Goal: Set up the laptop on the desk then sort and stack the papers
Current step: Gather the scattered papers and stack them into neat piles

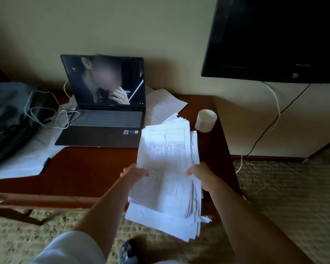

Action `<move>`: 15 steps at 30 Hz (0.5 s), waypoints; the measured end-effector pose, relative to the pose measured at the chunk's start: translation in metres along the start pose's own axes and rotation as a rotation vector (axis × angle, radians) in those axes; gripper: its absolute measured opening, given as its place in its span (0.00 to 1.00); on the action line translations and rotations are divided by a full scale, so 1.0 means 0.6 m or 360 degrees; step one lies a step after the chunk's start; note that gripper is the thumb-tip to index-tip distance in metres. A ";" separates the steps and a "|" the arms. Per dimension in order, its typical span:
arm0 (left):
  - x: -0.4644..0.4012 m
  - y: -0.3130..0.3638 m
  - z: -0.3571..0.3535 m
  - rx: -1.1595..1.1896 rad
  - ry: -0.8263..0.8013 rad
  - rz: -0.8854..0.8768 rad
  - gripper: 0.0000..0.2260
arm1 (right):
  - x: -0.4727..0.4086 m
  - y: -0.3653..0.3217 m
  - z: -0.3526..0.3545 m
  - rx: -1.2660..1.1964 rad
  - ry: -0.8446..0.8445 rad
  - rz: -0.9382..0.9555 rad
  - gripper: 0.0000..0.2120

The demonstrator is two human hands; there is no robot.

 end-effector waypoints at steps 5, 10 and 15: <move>0.030 0.024 0.035 0.0923 -0.0122 -0.0007 0.32 | 0.019 -0.039 0.024 -0.0379 0.0084 0.0177 0.12; 0.072 0.090 0.102 0.1069 0.0170 -0.0466 0.08 | 0.050 -0.118 0.012 -0.0579 0.0209 0.0422 0.17; 0.103 0.138 0.170 0.1212 0.0400 -0.0730 0.13 | 0.073 -0.193 0.003 -0.0651 0.0223 0.0537 0.07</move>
Point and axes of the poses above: each hand's wrist, its own x-axis away from the middle knuckle, its own z-axis out of the back of the hand, y = z × x, the point moved 5 cm from there along -x, towards the middle knuckle, and after that the axes turned 2 degrees about x, right-handed, at the moved point
